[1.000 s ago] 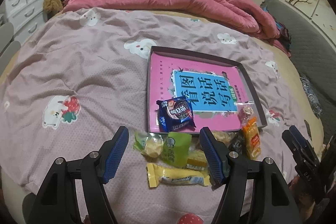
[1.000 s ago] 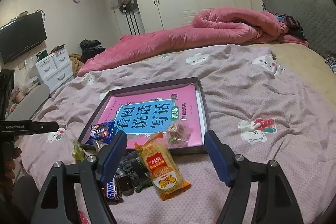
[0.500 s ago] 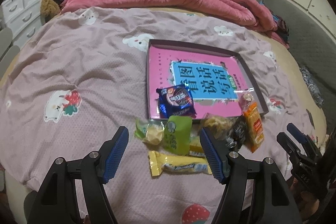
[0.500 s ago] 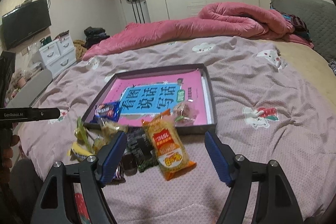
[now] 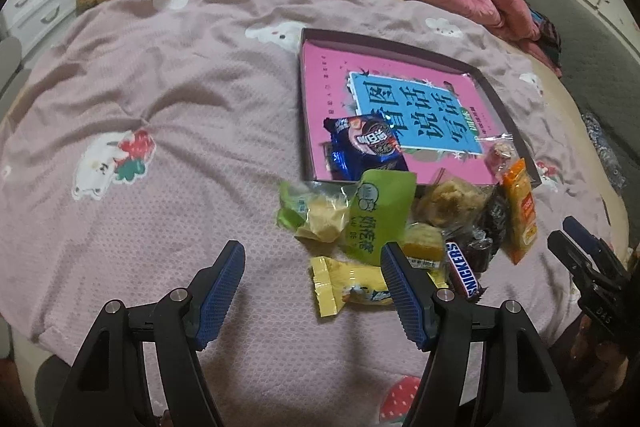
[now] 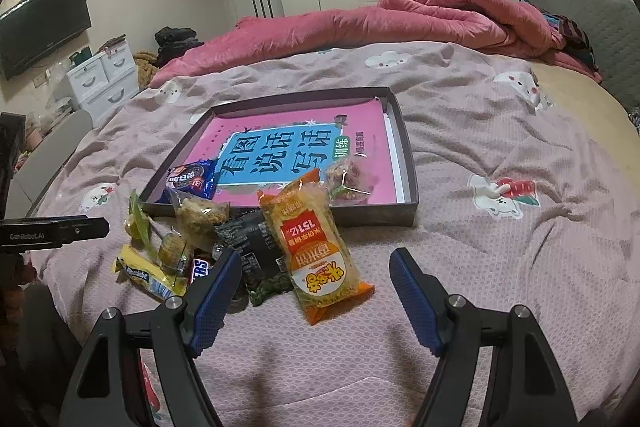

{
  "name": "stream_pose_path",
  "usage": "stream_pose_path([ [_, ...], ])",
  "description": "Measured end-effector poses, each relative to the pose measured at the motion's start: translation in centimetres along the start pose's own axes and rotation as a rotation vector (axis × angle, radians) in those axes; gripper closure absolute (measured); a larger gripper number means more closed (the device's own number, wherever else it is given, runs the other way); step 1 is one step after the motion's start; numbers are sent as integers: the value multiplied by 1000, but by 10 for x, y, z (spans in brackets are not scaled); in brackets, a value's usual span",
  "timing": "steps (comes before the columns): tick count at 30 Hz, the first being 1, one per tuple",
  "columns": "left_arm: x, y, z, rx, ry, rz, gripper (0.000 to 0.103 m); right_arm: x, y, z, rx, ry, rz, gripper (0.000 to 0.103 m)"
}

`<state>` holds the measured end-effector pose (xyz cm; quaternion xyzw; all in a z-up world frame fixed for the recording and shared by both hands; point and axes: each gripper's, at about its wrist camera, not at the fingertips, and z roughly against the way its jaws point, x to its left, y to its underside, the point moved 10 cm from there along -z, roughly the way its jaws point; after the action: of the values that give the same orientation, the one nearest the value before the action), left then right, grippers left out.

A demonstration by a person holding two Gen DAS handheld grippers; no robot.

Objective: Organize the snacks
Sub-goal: 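Move the right gripper to the yellow-orange rice cracker bag and grasp it, then lift the rice cracker bag with the right gripper while the left grasps the green snack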

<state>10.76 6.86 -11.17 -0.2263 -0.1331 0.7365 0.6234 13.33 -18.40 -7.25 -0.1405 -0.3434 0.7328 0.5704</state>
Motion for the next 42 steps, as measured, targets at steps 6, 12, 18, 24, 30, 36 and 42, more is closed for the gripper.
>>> stream_pose_path([
  [6,3,3,-16,2,34,18,31,-3,3,-6,16,6,-9,27],
  [12,3,-3,-33,4,70,20,31,-6,4,-12,26,6,-15,27],
  [18,3,-8,-51,28,87,23,30,-11,5,-19,37,14,-28,26],
  [24,3,-9,-58,31,119,42,28,-13,5,-28,48,21,-25,26],
  [30,2,-10,-60,24,145,69,28,-12,6,-38,65,41,21,26],
  [36,1,-8,-60,21,151,82,31,-10,9,-52,100,77,102,43],
  [42,-1,-7,-60,18,167,83,41,-4,14,-58,109,63,157,67],
])
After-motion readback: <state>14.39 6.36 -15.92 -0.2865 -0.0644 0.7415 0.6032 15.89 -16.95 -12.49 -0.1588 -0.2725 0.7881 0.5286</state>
